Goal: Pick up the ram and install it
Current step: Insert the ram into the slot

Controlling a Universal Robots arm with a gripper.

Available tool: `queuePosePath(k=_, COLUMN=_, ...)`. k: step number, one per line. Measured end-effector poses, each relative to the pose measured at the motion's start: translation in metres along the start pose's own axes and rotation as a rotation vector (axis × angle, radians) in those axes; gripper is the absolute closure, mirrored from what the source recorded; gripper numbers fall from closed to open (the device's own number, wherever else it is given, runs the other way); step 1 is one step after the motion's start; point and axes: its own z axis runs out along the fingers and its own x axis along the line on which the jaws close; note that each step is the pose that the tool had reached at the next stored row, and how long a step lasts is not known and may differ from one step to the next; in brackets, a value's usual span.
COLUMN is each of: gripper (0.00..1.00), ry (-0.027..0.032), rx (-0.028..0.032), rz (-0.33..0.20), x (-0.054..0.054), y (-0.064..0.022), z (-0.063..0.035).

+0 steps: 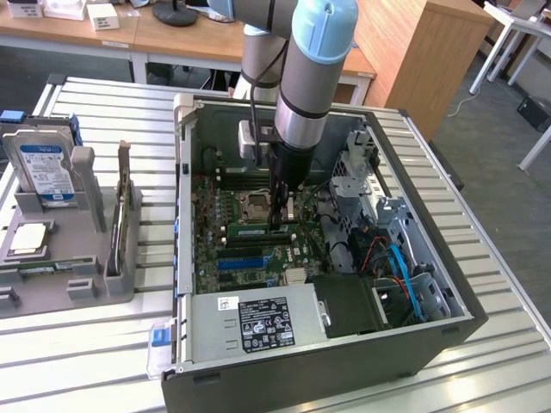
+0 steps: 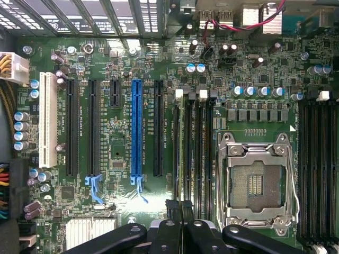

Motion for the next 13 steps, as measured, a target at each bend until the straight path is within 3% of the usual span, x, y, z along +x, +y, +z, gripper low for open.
queuePosePath(k=13, gripper=0.88, ry=0.0001, rx=-0.0001, rz=-0.004, x=0.0000, y=-0.0009, z=0.0003)
